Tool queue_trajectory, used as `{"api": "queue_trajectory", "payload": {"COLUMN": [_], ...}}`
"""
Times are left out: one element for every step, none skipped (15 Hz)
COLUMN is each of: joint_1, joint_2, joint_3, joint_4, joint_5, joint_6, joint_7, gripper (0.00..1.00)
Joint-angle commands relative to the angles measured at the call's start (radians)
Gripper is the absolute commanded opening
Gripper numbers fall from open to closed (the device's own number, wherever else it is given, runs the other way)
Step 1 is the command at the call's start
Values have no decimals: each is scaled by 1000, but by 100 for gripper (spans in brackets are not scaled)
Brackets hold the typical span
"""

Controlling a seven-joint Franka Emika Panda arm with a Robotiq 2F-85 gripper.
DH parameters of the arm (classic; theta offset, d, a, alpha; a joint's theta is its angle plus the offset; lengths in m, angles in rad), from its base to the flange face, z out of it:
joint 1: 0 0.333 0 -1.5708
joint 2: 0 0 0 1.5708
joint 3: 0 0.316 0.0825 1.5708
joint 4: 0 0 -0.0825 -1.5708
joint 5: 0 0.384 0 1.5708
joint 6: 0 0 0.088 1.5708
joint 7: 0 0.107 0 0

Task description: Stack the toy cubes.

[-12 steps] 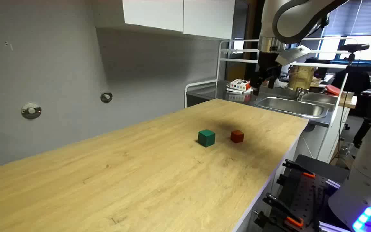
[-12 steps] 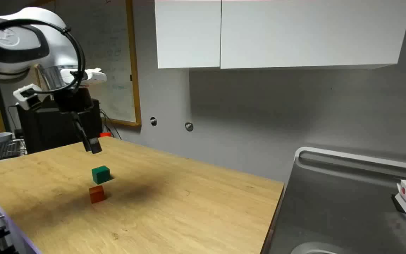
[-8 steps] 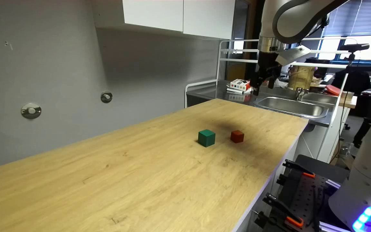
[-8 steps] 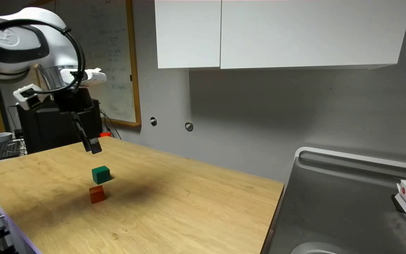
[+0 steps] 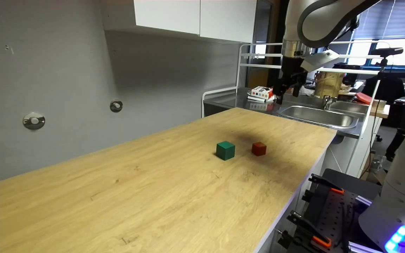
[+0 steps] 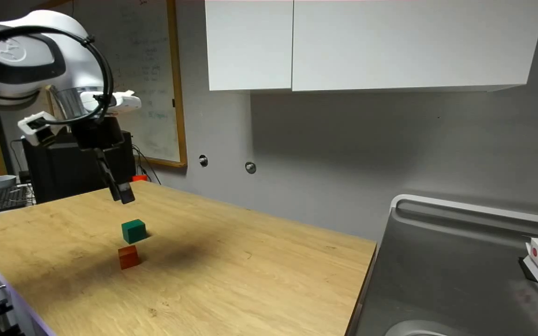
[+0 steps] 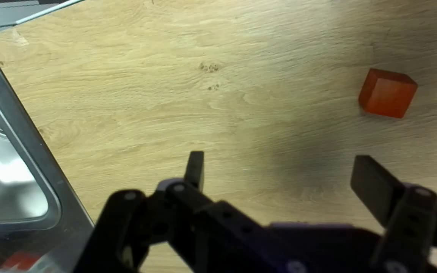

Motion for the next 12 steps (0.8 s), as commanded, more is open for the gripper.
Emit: {"api": "queue_trajectory", "payload": {"joint_1": [9, 16, 23, 38, 49, 67, 82, 97, 114, 130, 152, 169], "joint_2": [59, 86, 108, 142, 171, 207, 239, 271, 301, 335, 371, 405], "joint_3": [7, 13, 17, 20, 24, 26, 28, 30, 27, 26, 18, 13], "joint_4": [25, 28, 30, 32, 36, 43, 49, 56, 63, 74, 88, 103], "joint_5": [-13, -10, -9, 0, 2, 13, 20, 26, 38, 50, 81, 111], "joint_6": [4, 8, 13, 24, 34, 49, 64, 81, 95, 108, 119, 129], "joint_7": [39, 45, 51, 52, 57, 58, 60, 63, 57, 54, 34, 19], "gripper": [100, 100, 100, 100, 100, 100, 100, 100, 100, 100, 100, 100]}}
